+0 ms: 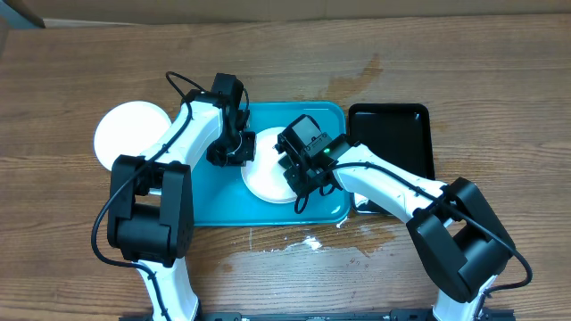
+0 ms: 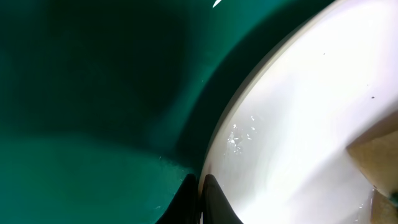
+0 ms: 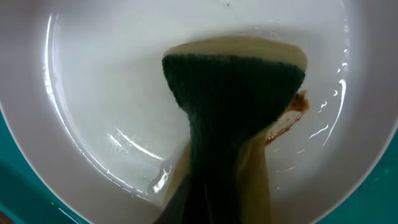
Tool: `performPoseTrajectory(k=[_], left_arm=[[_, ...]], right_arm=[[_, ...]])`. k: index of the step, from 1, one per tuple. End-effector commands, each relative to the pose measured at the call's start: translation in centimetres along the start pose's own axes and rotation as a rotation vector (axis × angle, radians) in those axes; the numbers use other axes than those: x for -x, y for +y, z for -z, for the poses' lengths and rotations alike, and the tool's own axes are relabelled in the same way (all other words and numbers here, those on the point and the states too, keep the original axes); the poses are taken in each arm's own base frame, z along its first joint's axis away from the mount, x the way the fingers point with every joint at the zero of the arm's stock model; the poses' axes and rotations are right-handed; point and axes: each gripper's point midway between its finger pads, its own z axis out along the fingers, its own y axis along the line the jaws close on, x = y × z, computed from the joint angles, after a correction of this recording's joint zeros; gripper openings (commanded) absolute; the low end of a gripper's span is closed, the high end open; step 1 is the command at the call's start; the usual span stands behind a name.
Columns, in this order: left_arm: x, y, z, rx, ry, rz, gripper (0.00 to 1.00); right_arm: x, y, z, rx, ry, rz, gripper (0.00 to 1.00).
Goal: Clean dirty plates on tray and stack at the side
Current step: 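Scrub the white plate with the sponge, left gripper holding its rim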
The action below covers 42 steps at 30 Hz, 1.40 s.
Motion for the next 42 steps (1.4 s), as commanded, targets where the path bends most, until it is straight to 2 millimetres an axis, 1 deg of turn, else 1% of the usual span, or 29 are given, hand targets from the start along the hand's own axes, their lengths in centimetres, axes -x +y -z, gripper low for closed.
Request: performPoseTrajectory(k=[1, 5, 10, 12, 18, 23, 32, 35, 42], left_arm=[[0.7, -0.4, 1.2, -0.006, -0.039, -0.015, 0.04], [0.7, -0.4, 1.2, -0.006, -0.039, -0.007, 0.04], [0.7, -0.4, 1.2, -0.005, -0.038, -0.007, 0.04], [0.7, -0.3, 1.2, -0.005, -0.038, -0.007, 0.04], [0.2, 0.0, 0.4, 0.008, -0.009, -0.003, 0.04], [-0.2, 0.4, -0.6, 0.025, 0.02, -0.002, 0.04], [-0.2, 1.6, -0.7, 0.092, 0.023, -0.011, 0.04], [-0.2, 1.6, -0.7, 0.094, 0.023, -0.019, 0.04], [-0.3, 1.7, -0.7, 0.095, 0.027, -0.042, 0.04]], right_arm=[[-1.1, 0.4, -0.7, 0.02, 0.045, 0.002, 0.04], [-1.3, 0.2, -1.2, 0.011, 0.054, 0.017, 0.04], [-2.1, -0.2, -3.4, 0.002, 0.093, 0.015, 0.04], [-2.4, -0.6, -3.9, -0.018, 0.106, 0.014, 0.04], [-1.4, -3.6, -3.3, -0.186, 0.068, -0.035, 0.04], [-1.3, -3.6, -3.3, -0.188, 0.064, -0.035, 0.04], [1.4, -5.0, -3.1, -0.269, -0.05, -0.035, 0.04], [1.9, -5.1, -3.2, -0.271, -0.073, -0.036, 0.04], [3.4, -5.9, -2.9, -0.295, -0.134, -0.049, 0.04]])
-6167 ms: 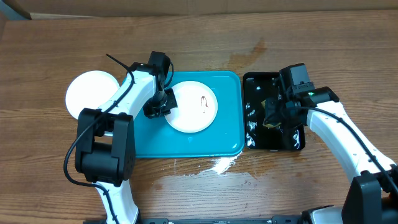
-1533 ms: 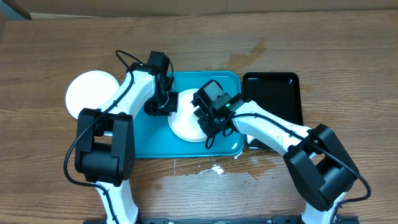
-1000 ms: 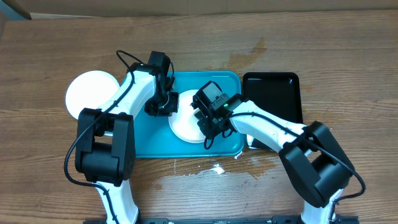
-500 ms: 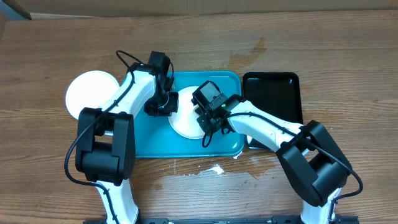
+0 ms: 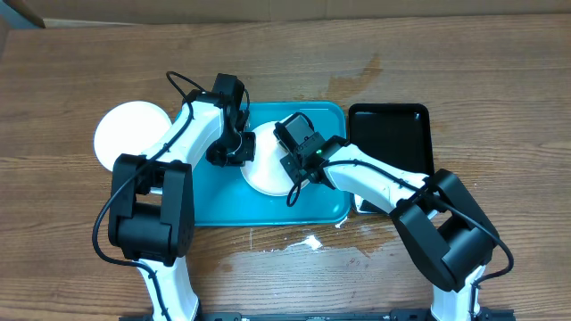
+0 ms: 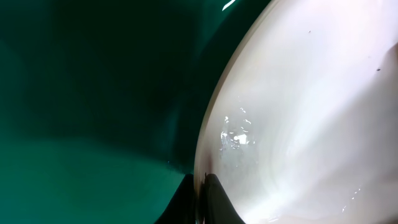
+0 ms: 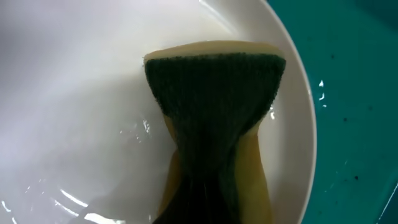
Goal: Clean dirty plates on tray and stack at the side
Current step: 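Scrub the white plate with the sponge, left gripper holding its rim, then rinse the sponge in the black tray's water with the right gripper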
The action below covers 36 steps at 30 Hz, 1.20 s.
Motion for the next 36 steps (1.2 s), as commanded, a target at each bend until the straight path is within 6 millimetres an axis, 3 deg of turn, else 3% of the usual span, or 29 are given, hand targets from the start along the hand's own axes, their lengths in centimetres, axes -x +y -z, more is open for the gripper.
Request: performPoseTrajectory(k=[1, 9, 14, 22, 27, 36], left_arm=[[-0.3, 1.1, -0.5, 0.063, 0.023, -0.052, 0.04], [-0.3, 1.1, -0.5, 0.063, 0.024, -0.052, 0.04], [-0.3, 1.1, -0.5, 0.063, 0.024, -0.052, 0.04], [-0.4, 1.1, -0.5, 0.064, 0.029, -0.051, 0.04], [-0.5, 1.1, -0.5, 0.064, 0.03, -0.051, 0.04], [-0.5, 1.1, -0.5, 0.064, 0.03, -0.051, 0.04]], right_arm=[[-0.9, -1.8, -1.5, -0.061, 0.023, -0.022, 0.04], [0.3, -3.9, -2.9, -0.054, -0.031, -0.085, 0.04], [2.7, -4.1, -3.0, 0.032, -0.122, -0.091, 0.04], [5.8, -2.3, -2.0, 0.232, -0.244, -0.101, 0.04], [8.1, -1.6, 0.0, 0.328, -0.34, -0.092, 0.04], [12.6, -6.3, 6.8, 0.288, -0.531, -0.165, 0.04]])
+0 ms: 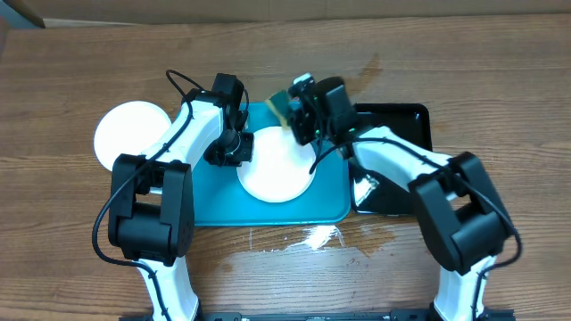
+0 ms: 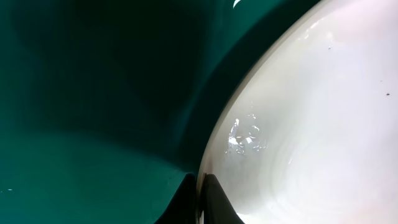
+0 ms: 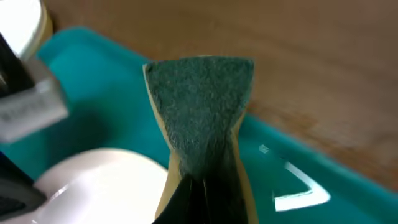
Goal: Clean dirty plates on tray and stack at the side
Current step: 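Rinse the sponge in the black tray's water with the right gripper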
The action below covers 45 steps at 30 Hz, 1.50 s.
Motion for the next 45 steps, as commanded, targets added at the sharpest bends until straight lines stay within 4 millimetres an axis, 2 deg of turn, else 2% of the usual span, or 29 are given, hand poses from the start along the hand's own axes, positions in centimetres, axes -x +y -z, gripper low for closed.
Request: performPoseTrajectory(k=[1, 3, 6, 9, 11, 13, 16, 19, 22, 24, 27, 28, 30, 32, 39, 45], left_arm=[[-0.3, 0.6, -0.7, 0.032, 0.022, -0.027, 0.04], [-0.3, 0.6, -0.7, 0.032, 0.022, -0.027, 0.04], [-0.3, 0.6, -0.7, 0.032, 0.022, -0.027, 0.04], [-0.3, 0.6, -0.7, 0.032, 0.021, -0.027, 0.04], [-0.3, 0.5, -0.7, 0.032, 0.022, -0.026, 0.04], [-0.3, 0.5, -0.7, 0.032, 0.022, -0.026, 0.04], [-0.3, 0.6, -0.7, 0.032, 0.023, -0.026, 0.04], [-0.4, 0.6, -0.7, 0.032, 0.026, -0.026, 0.04], [-0.5, 0.6, -0.7, 0.032, 0.03, -0.024, 0.04], [-0.6, 0.6, -0.7, 0.033, 0.032, -0.022, 0.04], [-0.6, 0.6, -0.7, 0.032, 0.033, -0.019, 0.04], [-0.6, 0.6, -0.7, 0.032, 0.033, -0.014, 0.04], [-0.7, 0.6, -0.7, 0.033, 0.037, -0.015, 0.04], [-0.8, 0.6, -0.7, 0.033, 0.041, -0.014, 0.04], [-0.8, 0.6, -0.7, 0.033, 0.043, -0.014, 0.04], [-0.8, 0.6, -0.7, 0.033, 0.042, -0.014, 0.04]], right_arm=[[5.8, -0.7, 5.0, -0.009, -0.148, -0.021, 0.04], [7.0, -1.4, 7.0, -0.028, -0.173, -0.03, 0.04], [7.7, -2.6, 9.7, -0.056, -0.18, -0.079, 0.04], [7.4, -4.5, 12.8, -0.102, -0.157, -0.185, 0.04], [6.3, -6.2, 14.9, -0.141, -0.12, -0.283, 0.04], [4.5, -8.0, 16.6, -0.183, -0.066, -0.379, 0.04], [0.6, -10.1, 18.2, -0.242, 0.061, -0.483, 0.04], [-4.3, -11.0, 19.3, -0.301, 0.236, -0.583, 0.04], [-8.1, -11.7, 20.3, -0.397, 0.379, -0.621, 0.04], [-9.7, -12.0, 20.5, -0.44, 0.442, -0.629, 0.04], [-10.7, -12.2, 19.9, -0.442, 0.479, -0.639, 0.07], [-10.9, -12.2, 19.8, -0.442, 0.488, -0.642, 0.18], [-11.5, -12.4, 19.4, -0.442, 0.508, -0.647, 0.65], [-11.8, -12.5, 19.2, -0.449, 0.52, -0.647, 0.78], [-12.2, -13.7, 19.0, -0.507, 0.512, -0.623, 0.83], [-13.2, -14.3, 17.3, -0.488, 0.467, -0.563, 0.84]])
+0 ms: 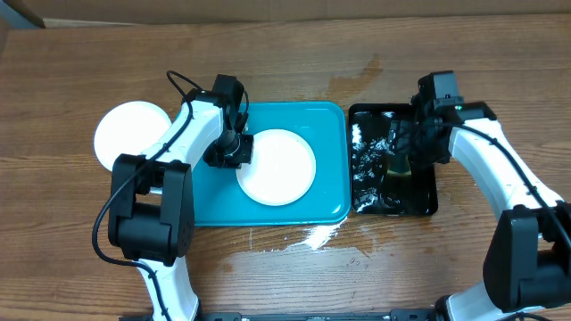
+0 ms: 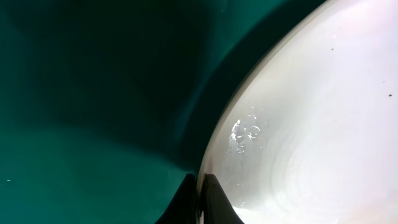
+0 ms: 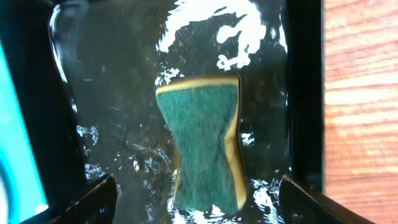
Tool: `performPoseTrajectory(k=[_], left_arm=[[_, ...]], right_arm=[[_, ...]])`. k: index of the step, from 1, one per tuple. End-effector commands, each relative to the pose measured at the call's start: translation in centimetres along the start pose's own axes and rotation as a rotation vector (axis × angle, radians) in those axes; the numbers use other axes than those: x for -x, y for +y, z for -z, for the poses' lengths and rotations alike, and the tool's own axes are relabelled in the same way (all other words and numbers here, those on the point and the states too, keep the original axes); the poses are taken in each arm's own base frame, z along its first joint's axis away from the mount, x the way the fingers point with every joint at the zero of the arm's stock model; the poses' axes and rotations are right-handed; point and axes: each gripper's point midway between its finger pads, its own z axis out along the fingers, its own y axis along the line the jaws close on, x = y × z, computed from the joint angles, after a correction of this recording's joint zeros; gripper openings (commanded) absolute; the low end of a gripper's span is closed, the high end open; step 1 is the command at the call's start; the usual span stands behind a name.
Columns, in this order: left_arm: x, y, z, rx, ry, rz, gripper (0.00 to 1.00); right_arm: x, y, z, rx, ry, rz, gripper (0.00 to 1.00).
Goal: Clean dirty plates on tray and stack at the side
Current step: 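Rinse the sponge in the black tray's water with the right gripper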
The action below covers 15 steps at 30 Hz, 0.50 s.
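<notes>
A white plate [image 1: 278,168] lies on the teal tray [image 1: 210,201], its face showing no stain from overhead. My left gripper [image 1: 234,148] is shut on its left rim; in the left wrist view the dark fingertips [image 2: 211,198] pinch the plate's edge [image 2: 219,149]. A second white plate [image 1: 131,134] rests on the table left of the tray. The green-and-yellow sponge [image 3: 205,146] lies in the wet black tray [image 1: 419,114]. My right gripper [image 3: 198,190] hangs open over it, fingers wide on either side of the sponge [image 1: 399,165].
Foam and water cover the left part of the black tray [image 3: 93,81]. A white spill [image 1: 312,237] lies on the wooden table in front of the teal tray. A wet patch [image 1: 352,80] marks the wood behind the trays.
My right gripper was shut on the sponge above the teal tray's far edge. Now it is over the black tray, open, and the sponge lies in the water. The left gripper has kept its hold.
First the held sponge pressed on the plate beside a reddish smear, my left gripper pinching the rim. Then the sponge was at the plate's edge, then raised off the plate. Now it lies let go in the black tray, and the plate looks white.
</notes>
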Motion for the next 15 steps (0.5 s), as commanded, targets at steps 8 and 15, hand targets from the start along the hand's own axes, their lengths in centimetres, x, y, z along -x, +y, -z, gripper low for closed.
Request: performPoseTrajectory(k=[8, 15], left_arm=[[-0.2, 0.5, -0.7, 0.03, 0.018, -0.011, 0.04], [-0.2, 0.5, -0.7, 0.03, 0.018, -0.011, 0.04]], right_arm=[[0.5, 0.2, -3.9, 0.03, -0.146, 0.056, 0.8], [0.4, 0.1, -5.1, 0.045, -0.203, 0.058, 0.45]])
